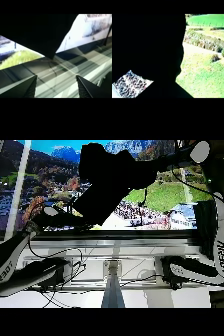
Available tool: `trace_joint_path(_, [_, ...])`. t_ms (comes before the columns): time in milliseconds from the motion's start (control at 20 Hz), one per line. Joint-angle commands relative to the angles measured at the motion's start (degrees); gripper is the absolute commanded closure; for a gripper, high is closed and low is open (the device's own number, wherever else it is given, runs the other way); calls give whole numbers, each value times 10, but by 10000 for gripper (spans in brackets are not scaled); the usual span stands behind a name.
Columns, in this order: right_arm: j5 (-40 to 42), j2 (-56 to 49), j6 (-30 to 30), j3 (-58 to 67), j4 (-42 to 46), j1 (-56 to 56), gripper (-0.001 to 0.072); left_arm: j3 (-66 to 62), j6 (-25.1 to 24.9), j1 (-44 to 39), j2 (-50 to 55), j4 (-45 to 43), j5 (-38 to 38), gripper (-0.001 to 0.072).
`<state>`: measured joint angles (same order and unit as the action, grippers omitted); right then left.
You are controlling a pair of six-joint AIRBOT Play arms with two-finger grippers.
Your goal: Fold the clothes and pants, and hang the long-sleeved shirts on hangers.
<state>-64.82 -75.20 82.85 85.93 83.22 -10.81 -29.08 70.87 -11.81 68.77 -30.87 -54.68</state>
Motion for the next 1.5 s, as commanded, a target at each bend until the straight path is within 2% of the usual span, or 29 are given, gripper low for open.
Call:
trace_joint_path(0, [14,0,0,0,0,0,685,-2,9,-10,21,3,30,151])
trace_joint_path(250, [23,0,0,0,0,0,685,-15,7,-46,65,31,32,173])
trace_joint_path(350, [23,0,0,0,0,0,685,-40,7,-49,74,31,44,244])
trace_joint_path(600, [22,0,0,0,-1,0,685,-97,7,-49,76,31,91,247])
trace_joint_path(700, [20,0,0,0,0,0,685,-105,7,-49,76,31,91,415])
trace_joint_path(750, [19,0,0,0,0,0,685,-105,7,-49,76,31,90,431])
trace_joint_path(800, [17,0,0,0,0,0,685,-105,7,-49,76,30,81,426])
trace_joint_path(850, [14,0,0,0,0,0,685,-105,7,-49,76,31,60,384])
trace_joint_path(950, [12,0,0,0,0,0,685,-105,7,-49,76,30,9,79])
trace_joint_path(1000, [12,0,0,0,0,0,685,-105,7,-46,76,25,-13,28])
trace_joint_path(1200, [12,0,0,0,0,0,685,-104,8,-45,76,-35,-61,28])
trace_joint_path(1450, [14,0,0,0,0,0,685,-104,28,-45,76,-38,-61,28])
